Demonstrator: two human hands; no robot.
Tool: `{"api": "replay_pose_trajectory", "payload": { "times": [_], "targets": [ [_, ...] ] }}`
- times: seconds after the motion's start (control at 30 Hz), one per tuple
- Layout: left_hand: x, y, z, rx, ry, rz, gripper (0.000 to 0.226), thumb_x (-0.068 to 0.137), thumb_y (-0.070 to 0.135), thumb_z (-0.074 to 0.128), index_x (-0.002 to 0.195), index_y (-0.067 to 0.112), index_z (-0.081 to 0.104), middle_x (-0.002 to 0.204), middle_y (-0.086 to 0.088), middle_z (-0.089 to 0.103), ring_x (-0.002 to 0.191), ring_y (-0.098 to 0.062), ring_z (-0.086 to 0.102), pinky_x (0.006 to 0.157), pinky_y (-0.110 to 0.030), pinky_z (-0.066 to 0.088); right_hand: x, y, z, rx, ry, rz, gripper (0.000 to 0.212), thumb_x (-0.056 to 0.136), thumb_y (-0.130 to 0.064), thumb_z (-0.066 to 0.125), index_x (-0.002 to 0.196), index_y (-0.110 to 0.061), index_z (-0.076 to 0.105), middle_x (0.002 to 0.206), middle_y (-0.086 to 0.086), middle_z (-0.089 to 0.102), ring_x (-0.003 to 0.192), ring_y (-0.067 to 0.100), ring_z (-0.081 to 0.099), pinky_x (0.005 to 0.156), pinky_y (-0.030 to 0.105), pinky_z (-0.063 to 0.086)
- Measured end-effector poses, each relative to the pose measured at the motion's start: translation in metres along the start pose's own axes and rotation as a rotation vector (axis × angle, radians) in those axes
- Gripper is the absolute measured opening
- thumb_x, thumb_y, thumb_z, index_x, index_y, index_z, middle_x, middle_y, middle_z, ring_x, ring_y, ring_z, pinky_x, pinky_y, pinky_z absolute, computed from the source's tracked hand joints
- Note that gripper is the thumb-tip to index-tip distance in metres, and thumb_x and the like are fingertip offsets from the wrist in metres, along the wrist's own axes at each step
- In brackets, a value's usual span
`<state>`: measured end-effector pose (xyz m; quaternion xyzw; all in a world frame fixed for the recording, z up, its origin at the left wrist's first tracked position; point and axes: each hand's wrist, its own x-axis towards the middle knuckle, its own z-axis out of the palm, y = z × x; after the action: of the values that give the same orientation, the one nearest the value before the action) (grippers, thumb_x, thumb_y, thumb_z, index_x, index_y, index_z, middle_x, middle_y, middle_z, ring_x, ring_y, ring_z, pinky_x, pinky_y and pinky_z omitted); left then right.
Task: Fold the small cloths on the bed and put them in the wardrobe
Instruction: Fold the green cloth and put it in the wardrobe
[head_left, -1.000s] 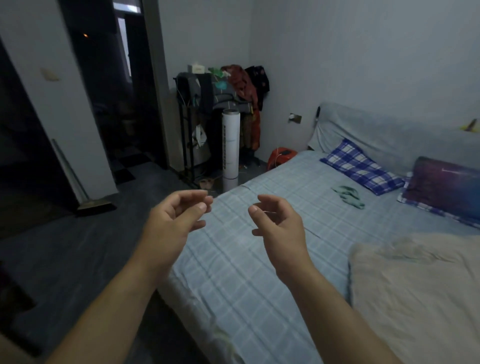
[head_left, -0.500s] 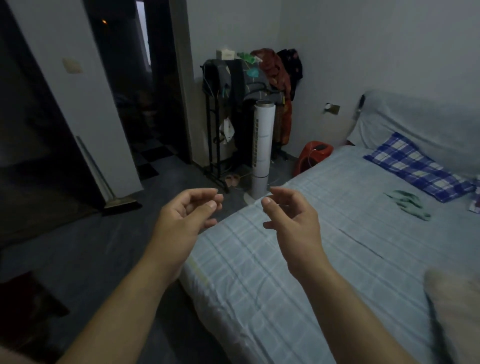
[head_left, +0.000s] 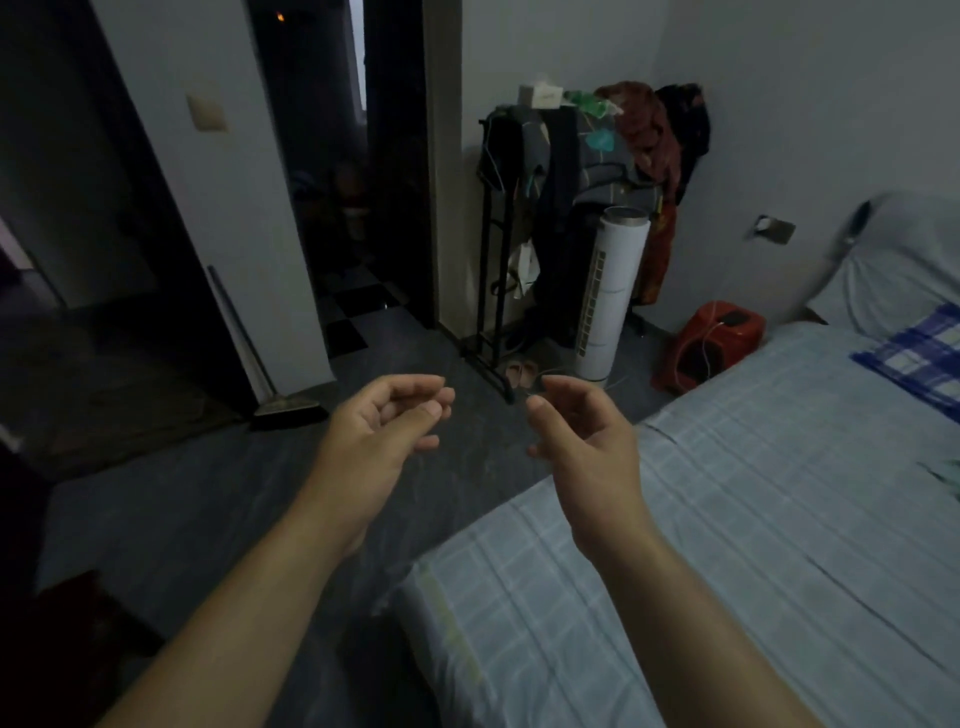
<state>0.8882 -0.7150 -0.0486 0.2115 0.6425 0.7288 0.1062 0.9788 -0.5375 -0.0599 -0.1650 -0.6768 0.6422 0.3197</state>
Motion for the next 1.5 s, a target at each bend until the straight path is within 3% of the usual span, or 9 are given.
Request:
{"api": "replay_pose_trajectory", "payload": {
  "times": [0.23,0.37,0.53,0.67,0.77,1.1,1.23,1.33,1.5],
  "targets": [
    [0.116,-0.028,-0.074,-0.044,-0.042,-0.028,0.021,0.085,0.025,0.067,0.103,0.030,0.075,0.111,0.000,0.078,0.107,-0.015,0.073,0.086,-0.038,0.057,0.078,0.033,0.100,-0.030,0.058,0.002,0.023,0.089,-0.032,0.072,0.112,-0.033,0.068,0.106,-0.010,0.071,0.101,0.009,0.068,0.087,0.046,0.060],
    [0.184,-0.031,-0.122,-0.042,-0.075,-0.050,0.018,0.095,0.014,0.065,0.109,0.023,0.073,0.110,0.001,0.078,0.107,-0.014,0.072,0.091,-0.043,0.058,0.119,0.038,0.153,-0.039,0.089,0.025,0.026,0.090,-0.031,0.071,0.116,-0.030,0.067,0.106,-0.011,0.071,0.100,0.008,0.068,0.083,0.040,0.062],
    [0.270,-0.032,-0.154,-0.023,-0.147,-0.049,0.021,0.098,0.009,0.061,0.112,0.020,0.072,0.111,0.001,0.078,0.108,-0.013,0.072,0.091,-0.042,0.057,0.175,0.042,0.193,-0.057,0.174,0.012,0.023,0.091,-0.029,0.069,0.114,-0.031,0.067,0.110,-0.007,0.071,0.104,0.012,0.068,0.088,0.041,0.059],
    [0.331,-0.047,-0.159,-0.039,-0.223,-0.059,0.021,0.098,0.012,0.062,0.112,0.024,0.073,0.114,0.001,0.077,0.110,-0.014,0.072,0.089,-0.038,0.056,0.223,0.058,0.207,-0.084,0.252,0.015,0.023,0.091,-0.030,0.068,0.114,-0.034,0.065,0.110,-0.007,0.070,0.104,0.011,0.068,0.080,0.034,0.060],
    [0.382,-0.066,-0.151,-0.022,-0.269,-0.078,0.021,0.098,0.012,0.062,0.112,0.025,0.073,0.113,0.003,0.077,0.109,-0.012,0.072,0.089,-0.038,0.056,0.267,0.079,0.211,-0.101,0.317,0.020,0.022,0.092,-0.029,0.066,0.113,-0.037,0.064,0.111,-0.008,0.069,0.103,0.008,0.067,0.075,0.029,0.059],
    [0.552,-0.094,-0.076,-0.016,-0.426,-0.079,0.022,0.098,0.008,0.061,0.114,0.019,0.071,0.110,0.002,0.078,0.106,-0.013,0.073,0.088,-0.036,0.058,0.417,0.123,0.190,-0.064,0.492,0.020,0.028,0.093,-0.028,0.067,0.120,-0.031,0.063,0.112,-0.007,0.068,0.103,0.011,0.067,0.083,0.038,0.061],
    [0.610,-0.099,-0.037,-0.059,-0.504,-0.080,0.022,0.098,0.007,0.060,0.113,0.018,0.071,0.110,0.001,0.078,0.105,-0.014,0.073,0.083,-0.030,0.062,0.462,0.128,0.165,-0.067,0.584,0.001,0.024,0.092,-0.029,0.069,0.115,-0.035,0.066,0.104,-0.013,0.071,0.098,0.009,0.069,0.077,0.031,0.061],
    [0.653,-0.105,-0.007,-0.061,-0.592,-0.066,0.022,0.098,0.010,0.061,0.112,0.024,0.072,0.112,0.003,0.077,0.108,-0.013,0.072,0.086,-0.035,0.059,0.493,0.133,0.143,-0.065,0.669,-0.012,0.022,0.091,-0.028,0.071,0.111,-0.037,0.068,0.104,-0.011,0.072,0.096,0.010,0.071,0.069,0.025,0.059],
    [0.730,-0.125,0.048,-0.084,-0.734,-0.049,0.023,0.093,0.022,0.063,0.103,0.039,0.075,0.113,0.007,0.077,0.108,-0.010,0.072,0.084,-0.030,0.057,0.550,0.143,0.108,-0.116,0.816,-0.037,0.021,0.090,-0.031,0.071,0.106,-0.044,0.069,0.104,-0.012,0.072,0.096,0.009,0.071,0.069,0.026,0.060]
  ]
}}
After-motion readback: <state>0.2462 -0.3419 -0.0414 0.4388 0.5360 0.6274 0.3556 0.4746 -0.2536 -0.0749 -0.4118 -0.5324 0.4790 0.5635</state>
